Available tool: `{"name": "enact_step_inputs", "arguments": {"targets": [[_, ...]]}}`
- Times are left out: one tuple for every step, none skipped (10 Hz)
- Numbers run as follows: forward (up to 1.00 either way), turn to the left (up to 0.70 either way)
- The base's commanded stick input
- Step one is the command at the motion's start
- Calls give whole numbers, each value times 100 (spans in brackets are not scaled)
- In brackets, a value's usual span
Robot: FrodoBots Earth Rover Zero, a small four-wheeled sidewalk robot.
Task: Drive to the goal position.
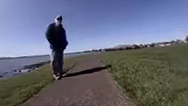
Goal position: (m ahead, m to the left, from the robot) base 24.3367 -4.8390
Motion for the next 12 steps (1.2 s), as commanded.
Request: {"name": "enact_step_inputs", "arguments": {"targets": [[70, 0], [70, 0], [70, 0], [70, 0], [70, 0], [70, 0], [70, 0], [70, 0], [70, 0], [70, 24], [70, 3], [70, 0]]}}
